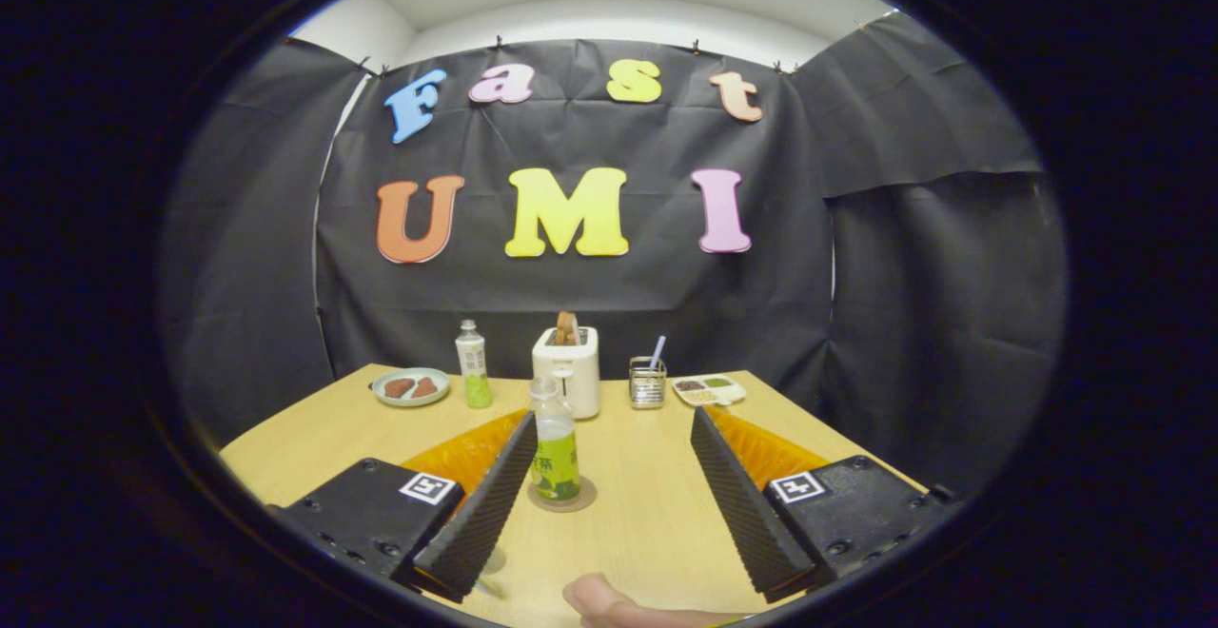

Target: Take the bottle from table, then pour the juice into the cup, finally place the bottle on the coaster

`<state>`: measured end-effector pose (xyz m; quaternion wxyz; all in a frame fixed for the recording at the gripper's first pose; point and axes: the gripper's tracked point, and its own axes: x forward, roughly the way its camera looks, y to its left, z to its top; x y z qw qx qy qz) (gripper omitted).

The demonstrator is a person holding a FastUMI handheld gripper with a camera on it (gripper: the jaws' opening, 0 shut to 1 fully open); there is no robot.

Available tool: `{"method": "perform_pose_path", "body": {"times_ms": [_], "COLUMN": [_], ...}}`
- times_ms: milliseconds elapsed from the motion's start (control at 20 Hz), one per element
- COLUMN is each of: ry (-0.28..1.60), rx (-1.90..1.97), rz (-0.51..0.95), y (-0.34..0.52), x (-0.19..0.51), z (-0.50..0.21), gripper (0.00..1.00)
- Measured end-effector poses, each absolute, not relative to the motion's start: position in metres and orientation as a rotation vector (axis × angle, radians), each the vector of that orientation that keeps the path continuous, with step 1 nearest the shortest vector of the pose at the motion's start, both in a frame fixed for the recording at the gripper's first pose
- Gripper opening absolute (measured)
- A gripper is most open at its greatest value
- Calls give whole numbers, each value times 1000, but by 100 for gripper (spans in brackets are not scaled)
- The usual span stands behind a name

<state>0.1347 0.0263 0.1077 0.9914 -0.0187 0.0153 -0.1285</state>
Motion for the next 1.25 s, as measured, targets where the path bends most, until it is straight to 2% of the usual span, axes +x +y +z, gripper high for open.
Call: {"method": "perform_pose_path", "body": {"times_ms": [200, 450, 700, 950, 1250], "ry": [43, 82, 40, -23, -7], "rx": [-86, -83, -32, -29, -63], "rz": [-322, -284, -305, -321, -323], "y": [23, 33, 16, 1, -12], "x": [87, 36, -1, -25, -30], "z": [95, 72, 89, 100, 89], "gripper": [100, 100, 100, 100, 100]}}
